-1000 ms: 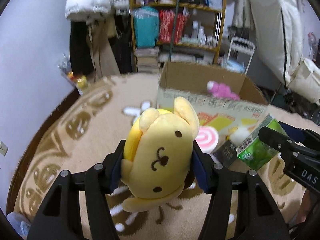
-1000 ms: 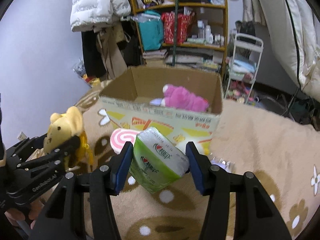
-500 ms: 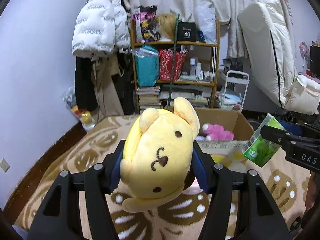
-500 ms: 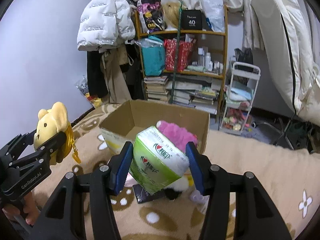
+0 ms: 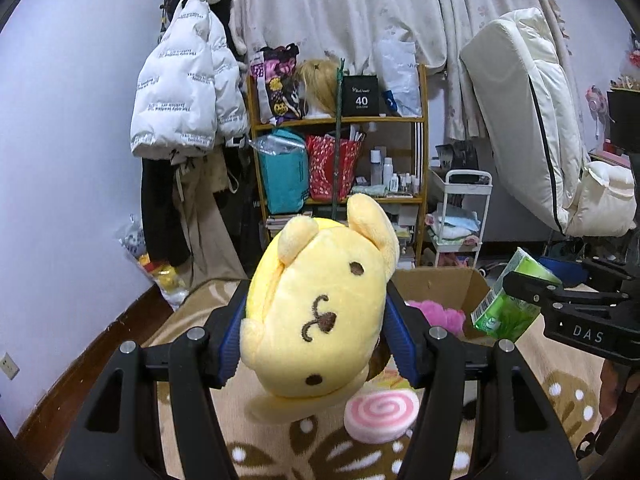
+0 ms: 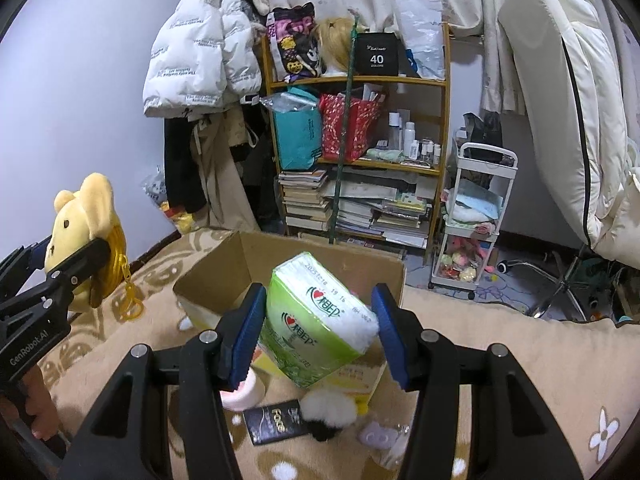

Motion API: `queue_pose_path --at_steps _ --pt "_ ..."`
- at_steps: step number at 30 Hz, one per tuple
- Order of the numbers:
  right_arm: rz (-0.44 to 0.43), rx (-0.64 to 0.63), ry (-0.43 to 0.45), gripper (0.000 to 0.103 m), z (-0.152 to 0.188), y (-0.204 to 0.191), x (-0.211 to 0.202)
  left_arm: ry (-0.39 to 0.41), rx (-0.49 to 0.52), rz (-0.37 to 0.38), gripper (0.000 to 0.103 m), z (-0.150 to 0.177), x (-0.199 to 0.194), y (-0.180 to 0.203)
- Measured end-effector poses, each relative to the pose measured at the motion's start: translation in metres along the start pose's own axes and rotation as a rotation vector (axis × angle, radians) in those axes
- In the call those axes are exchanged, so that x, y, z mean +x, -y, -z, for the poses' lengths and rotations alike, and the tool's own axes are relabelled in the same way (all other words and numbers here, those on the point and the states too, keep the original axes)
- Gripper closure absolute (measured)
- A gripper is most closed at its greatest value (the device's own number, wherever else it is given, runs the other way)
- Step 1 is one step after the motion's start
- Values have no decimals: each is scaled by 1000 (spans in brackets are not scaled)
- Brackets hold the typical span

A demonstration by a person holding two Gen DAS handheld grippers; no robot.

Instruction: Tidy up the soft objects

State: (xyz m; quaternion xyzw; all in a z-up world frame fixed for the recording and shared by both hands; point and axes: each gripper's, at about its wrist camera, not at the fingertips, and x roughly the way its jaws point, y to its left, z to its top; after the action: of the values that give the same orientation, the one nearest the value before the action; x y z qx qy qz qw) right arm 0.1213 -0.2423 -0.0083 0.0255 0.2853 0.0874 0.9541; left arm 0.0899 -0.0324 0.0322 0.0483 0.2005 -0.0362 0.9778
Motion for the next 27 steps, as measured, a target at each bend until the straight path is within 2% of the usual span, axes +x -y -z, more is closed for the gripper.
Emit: queue_pose_path --at_steps 10,19,27 --pt "25 1 28 46 -10 11 15 25 19 12 42 -16 27 9" --pt "51 19 23 46 -9 19 33 1 31 15 42 -2 52 15" --pt "57 24 20 46 -3 23 45 -2 34 46 41 5 65 21"
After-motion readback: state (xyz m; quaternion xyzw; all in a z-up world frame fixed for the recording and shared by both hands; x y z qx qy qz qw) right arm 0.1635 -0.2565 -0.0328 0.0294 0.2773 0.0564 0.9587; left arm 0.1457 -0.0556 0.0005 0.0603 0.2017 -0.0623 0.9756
